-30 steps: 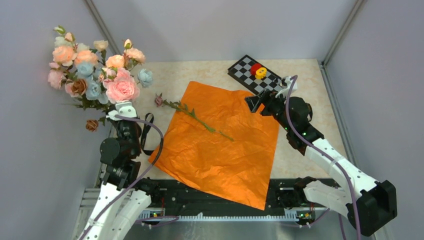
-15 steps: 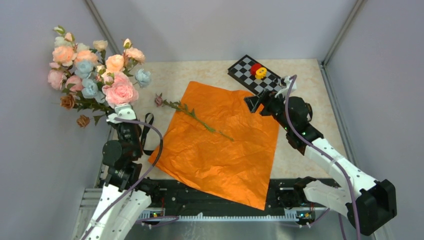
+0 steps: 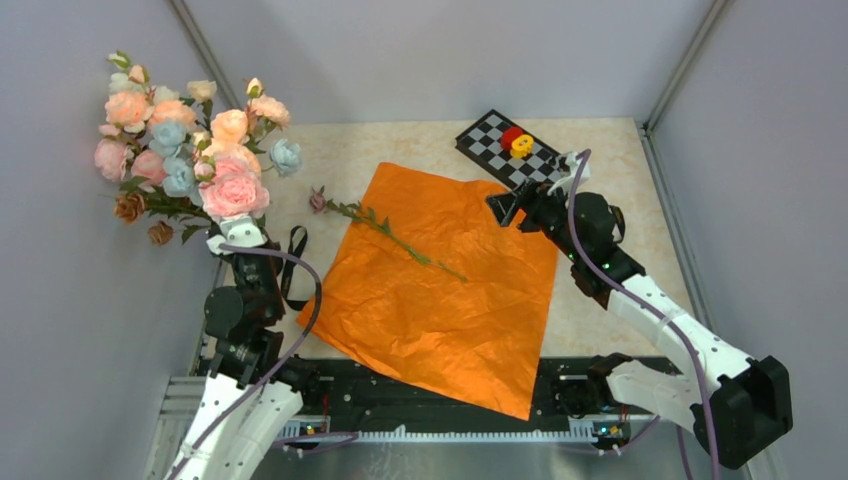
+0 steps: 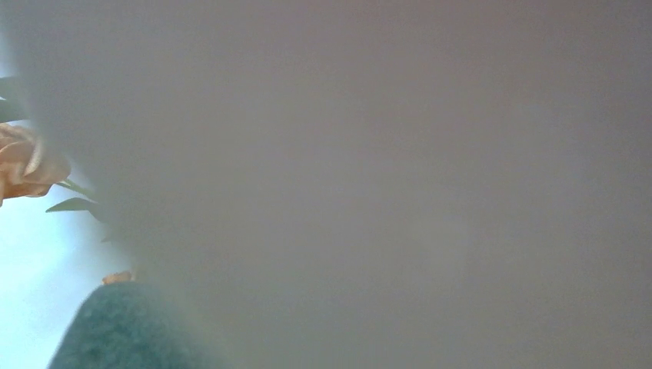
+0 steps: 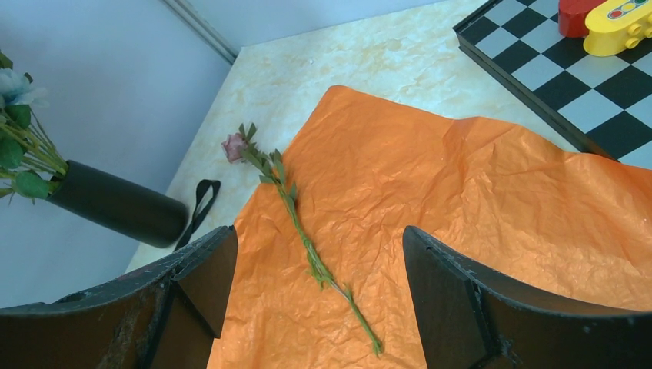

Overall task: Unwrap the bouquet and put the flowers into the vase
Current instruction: Insert the fake flower into the vase.

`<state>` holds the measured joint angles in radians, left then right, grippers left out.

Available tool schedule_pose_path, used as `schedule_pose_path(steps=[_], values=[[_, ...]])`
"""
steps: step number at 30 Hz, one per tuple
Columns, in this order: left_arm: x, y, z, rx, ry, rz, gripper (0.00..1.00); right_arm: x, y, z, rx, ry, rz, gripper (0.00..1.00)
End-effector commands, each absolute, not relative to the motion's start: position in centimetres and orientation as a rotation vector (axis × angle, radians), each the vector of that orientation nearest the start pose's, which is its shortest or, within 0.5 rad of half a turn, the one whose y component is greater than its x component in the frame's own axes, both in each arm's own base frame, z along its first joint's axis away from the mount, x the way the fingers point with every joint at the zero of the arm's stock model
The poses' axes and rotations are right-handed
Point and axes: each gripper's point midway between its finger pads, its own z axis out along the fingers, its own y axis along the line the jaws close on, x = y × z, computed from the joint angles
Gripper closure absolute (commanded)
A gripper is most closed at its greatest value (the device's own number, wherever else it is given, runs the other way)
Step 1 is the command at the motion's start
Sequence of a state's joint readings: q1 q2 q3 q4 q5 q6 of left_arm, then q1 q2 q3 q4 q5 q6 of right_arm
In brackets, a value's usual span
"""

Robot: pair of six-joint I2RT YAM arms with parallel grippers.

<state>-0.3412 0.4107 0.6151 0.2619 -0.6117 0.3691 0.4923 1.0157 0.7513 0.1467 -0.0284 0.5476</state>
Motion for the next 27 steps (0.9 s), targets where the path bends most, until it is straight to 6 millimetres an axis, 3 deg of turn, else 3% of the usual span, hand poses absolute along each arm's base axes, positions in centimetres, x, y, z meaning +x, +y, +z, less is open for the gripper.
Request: schedule_pose_path(steps=[1,11,18,22,27], values=[[23.8,3.9,36.4,-0.184,1.251,0.353,1.0,32.3,20.1,28.2,0.032,1.699,0.82,0.2],[23.1,4.9,35.8,-0.2,1.26,0.415,1.0,32.2,20.3,28.4,0.022,1.695,0.832,0.2],[22.5,6.1,38.3,-0.175,1.201,0.541,1.0,32.2,20.4,28.8,0.016,1.691,0.84,0.2],[22.7,5.6,40.0,-0.116,1.182,0.561,1.0,32.1,20.5,28.8,0.012,1.691,0.841,0.2],[24.0,5.1,40.0,-0.071,1.204,0.552,1.0,32.1,20.5,28.9,0.009,1.691,0.841,0.2]])
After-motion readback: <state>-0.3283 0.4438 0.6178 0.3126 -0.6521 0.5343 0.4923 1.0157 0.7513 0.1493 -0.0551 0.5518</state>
